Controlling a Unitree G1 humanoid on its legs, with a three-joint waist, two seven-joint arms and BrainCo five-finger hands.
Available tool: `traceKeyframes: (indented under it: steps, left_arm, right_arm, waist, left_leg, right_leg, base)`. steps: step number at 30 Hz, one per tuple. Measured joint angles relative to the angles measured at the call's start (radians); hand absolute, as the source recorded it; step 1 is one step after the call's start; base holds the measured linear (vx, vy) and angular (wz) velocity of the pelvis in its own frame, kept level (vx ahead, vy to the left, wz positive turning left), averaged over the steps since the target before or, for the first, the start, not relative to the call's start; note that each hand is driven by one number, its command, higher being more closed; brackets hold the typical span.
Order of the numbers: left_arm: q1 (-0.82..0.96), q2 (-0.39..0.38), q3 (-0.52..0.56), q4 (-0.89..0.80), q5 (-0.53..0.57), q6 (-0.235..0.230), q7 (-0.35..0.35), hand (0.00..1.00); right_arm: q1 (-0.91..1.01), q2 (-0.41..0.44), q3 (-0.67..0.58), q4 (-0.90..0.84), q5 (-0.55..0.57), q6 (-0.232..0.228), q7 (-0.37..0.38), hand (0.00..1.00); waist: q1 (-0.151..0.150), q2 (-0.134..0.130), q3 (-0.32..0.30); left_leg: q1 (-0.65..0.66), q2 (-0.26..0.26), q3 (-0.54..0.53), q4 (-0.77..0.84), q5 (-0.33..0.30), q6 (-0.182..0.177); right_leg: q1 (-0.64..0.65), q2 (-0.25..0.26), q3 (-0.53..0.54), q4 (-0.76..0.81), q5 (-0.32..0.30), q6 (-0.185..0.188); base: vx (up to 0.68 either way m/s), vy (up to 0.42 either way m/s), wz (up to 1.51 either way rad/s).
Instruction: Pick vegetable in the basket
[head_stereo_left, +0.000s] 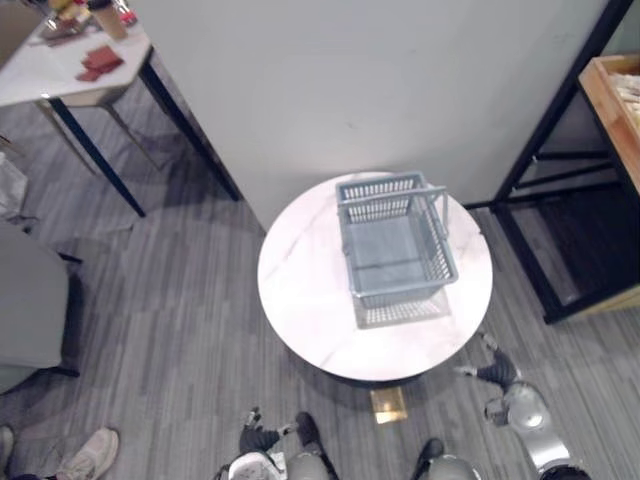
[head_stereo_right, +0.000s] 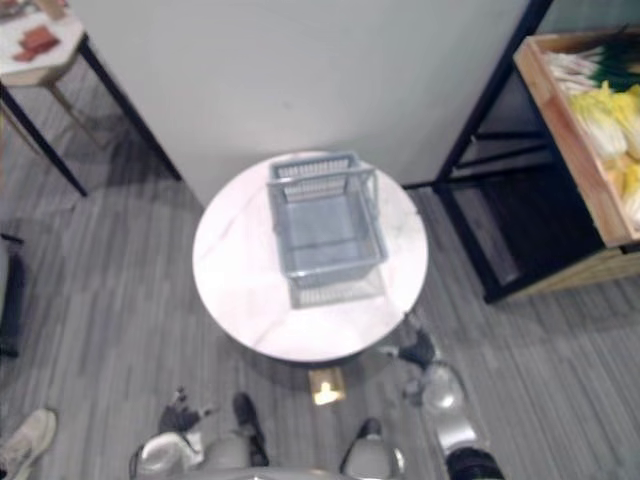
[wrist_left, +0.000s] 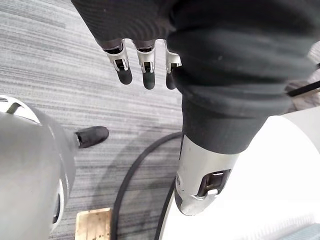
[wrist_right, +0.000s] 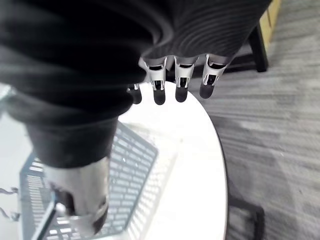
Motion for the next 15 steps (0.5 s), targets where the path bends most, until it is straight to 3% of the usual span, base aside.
traceKeyframes:
  steps: [3, 7, 9, 11, 15]
  left_arm:
    - [0.003, 0.013, 0.000, -0.006, 0.005, 0.000, 0.000, 0.00]
    - [0.005, 0.028, -0.002, -0.007, 0.074, 0.001, -0.004, 0.00]
    - [0.002, 0.029, -0.001, 0.010, 0.078, 0.002, -0.003, 0.00]
    - [-0.011, 0.046, 0.002, 0.045, 0.079, 0.010, 0.001, 0.00]
    - [-0.021, 0.045, 0.043, 0.060, 0.079, 0.010, 0.013, 0.00]
  right_arm:
    - [-0.033, -0.043, -0.012, -0.111, -0.032, -0.001, -0.026, 0.00]
    - [-0.178, -0.153, -0.006, -0.247, -0.076, -0.015, -0.067, 0.00]
    - [-0.256, -0.205, 0.031, -0.290, -0.078, -0.019, -0.085, 0.00]
    - [-0.351, -0.227, 0.099, -0.312, -0.087, -0.019, -0.090, 0.00]
    - [-0.631, -0.269, 0.271, -0.226, -0.118, -0.020, -0.088, 0.00]
  waist:
    - [-0.001, -0.009, 0.000]
    - [0.004, 0.007, 0.009]
    - [0.006, 0.026, 0.018]
    - [0.013, 0.005, 0.032]
    - [0.053, 0.005, 0.055]
  left_leg:
    - [0.006, -0.008, 0.003, 0.000, 0.000, 0.000]
    - [-0.021, -0.006, -0.001, -0.004, -0.041, -0.016]
    - [-0.046, 0.005, -0.004, -0.004, -0.110, 0.003]
    - [-0.086, -0.011, -0.005, -0.006, -0.111, 0.002]
    - [-0.131, -0.029, -0.015, -0.006, -0.105, 0.012]
  right_leg:
    - [-0.005, -0.004, 0.027, -0.016, 0.022, 0.003]
    - [-0.084, -0.012, 0.084, -0.016, 0.040, 0.016]
    - [-0.122, 0.002, 0.097, -0.013, 0.055, 0.020]
    - [-0.156, -0.011, 0.107, -0.032, 0.086, 0.030]
    - [-0.175, -0.017, 0.103, -0.081, 0.140, 0.026]
  base:
    - [-0.03, 0.020, -0.20]
    - [-0.12, 0.044, -0.40]
    - [-0.11, 0.065, -0.23]
    - [-0.09, 0.043, -0.03]
    - [-0.04, 0.030, 0.08]
